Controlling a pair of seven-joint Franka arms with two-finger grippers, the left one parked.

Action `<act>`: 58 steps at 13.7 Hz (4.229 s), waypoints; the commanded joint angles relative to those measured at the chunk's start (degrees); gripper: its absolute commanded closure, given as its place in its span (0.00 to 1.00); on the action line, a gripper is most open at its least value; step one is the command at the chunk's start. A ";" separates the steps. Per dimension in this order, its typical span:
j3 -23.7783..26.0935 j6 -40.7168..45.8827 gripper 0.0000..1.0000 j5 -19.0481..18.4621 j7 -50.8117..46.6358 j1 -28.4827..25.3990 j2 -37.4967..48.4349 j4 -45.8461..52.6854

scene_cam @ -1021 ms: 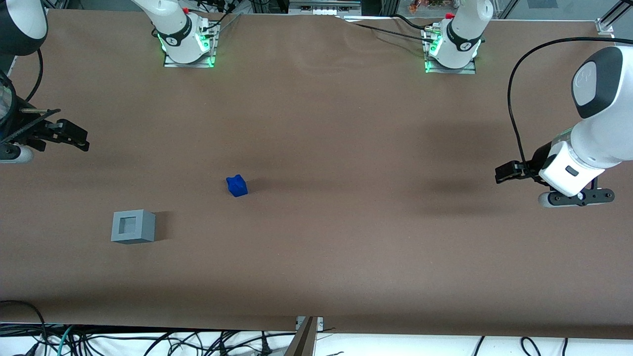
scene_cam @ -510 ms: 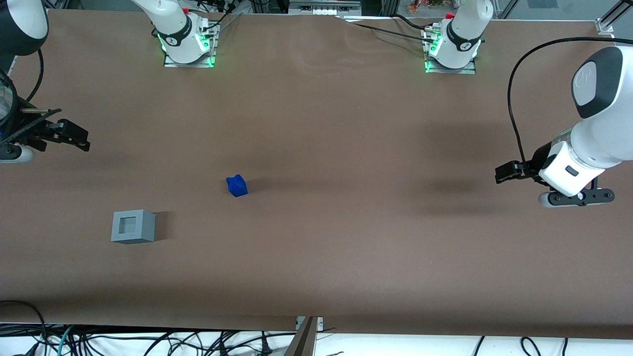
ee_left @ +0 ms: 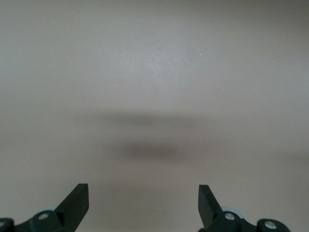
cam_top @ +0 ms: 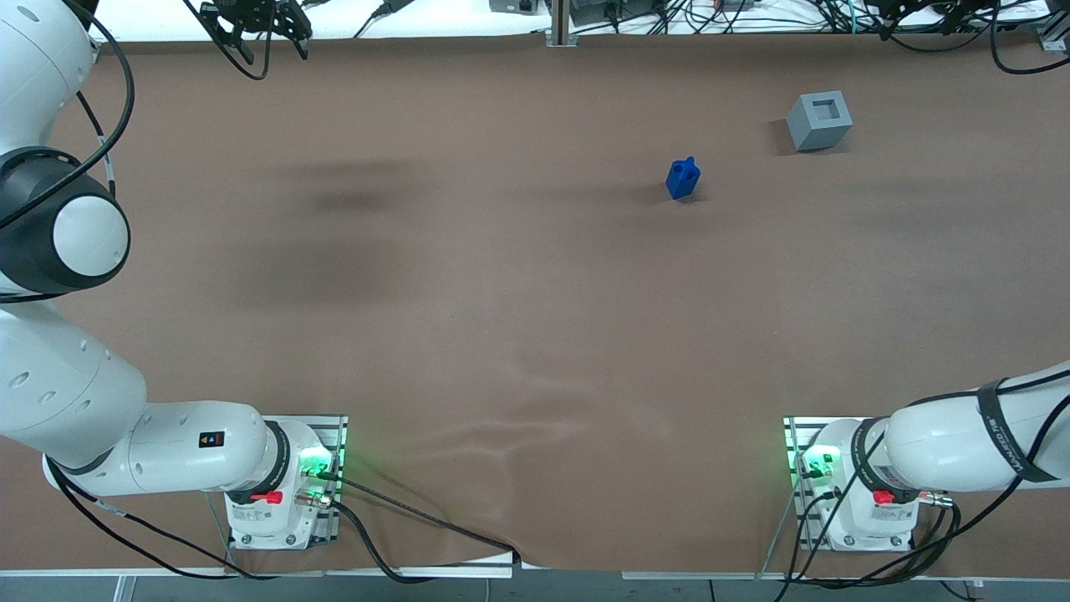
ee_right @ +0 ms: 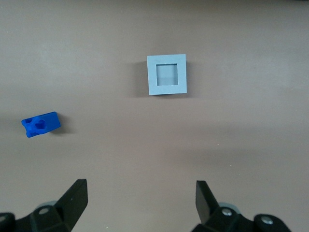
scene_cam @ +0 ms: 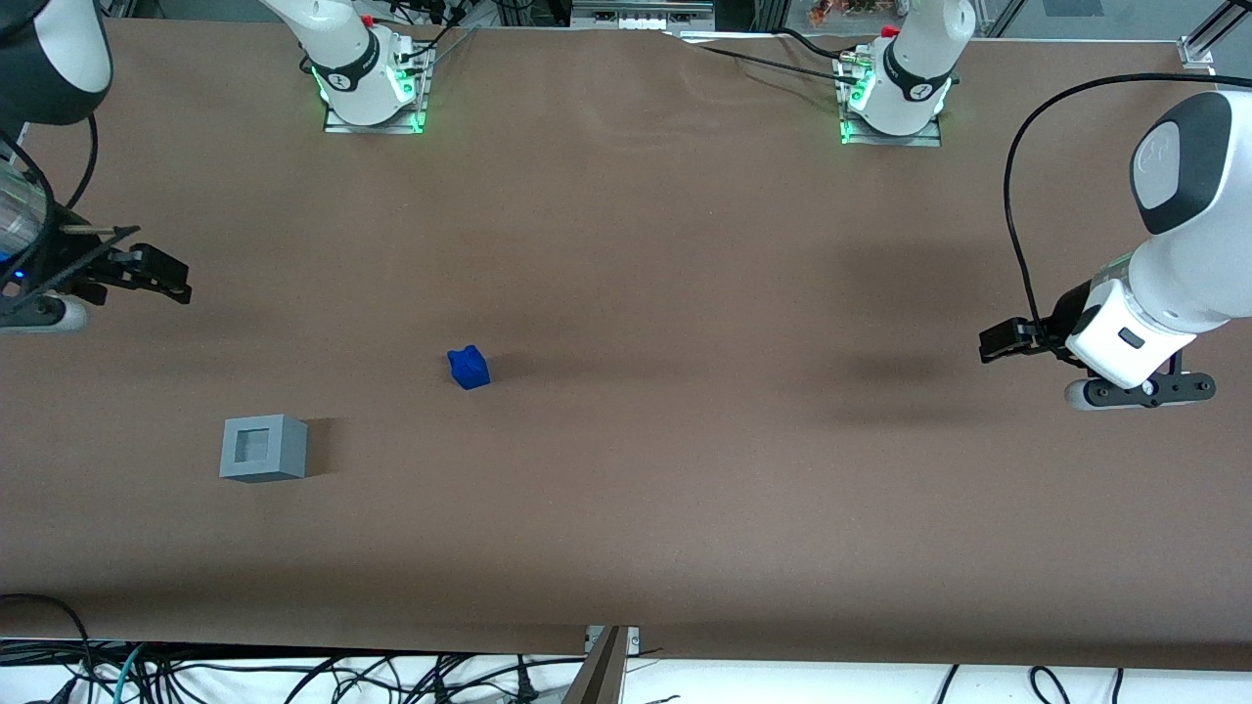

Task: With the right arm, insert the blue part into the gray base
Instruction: 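Move the open right gripper over the blue block, then lower the right gripper and close it on the blue block, then lift the blue block and carry it over the gray base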

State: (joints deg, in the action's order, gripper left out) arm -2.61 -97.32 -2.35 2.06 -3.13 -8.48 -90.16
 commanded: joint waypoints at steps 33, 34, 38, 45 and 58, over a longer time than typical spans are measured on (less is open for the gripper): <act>0.24 -28.71 0.01 6.13 -12.43 -22.45 -25.80 -6.78; 0.24 -28.63 0.01 6.13 -12.43 -22.45 -26.06 -6.78; 0.33 -28.19 0.43 6.22 -11.99 -22.45 -26.07 -6.78; 0.07 -27.93 0.77 6.40 -9.72 -22.10 -25.54 -6.00; -9.95 -15.97 0.77 6.31 -5.41 -12.35 -23.69 8.50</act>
State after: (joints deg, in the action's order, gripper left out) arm -12.53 -113.70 3.85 -5.05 -17.14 -31.17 -83.85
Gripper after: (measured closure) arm 0.498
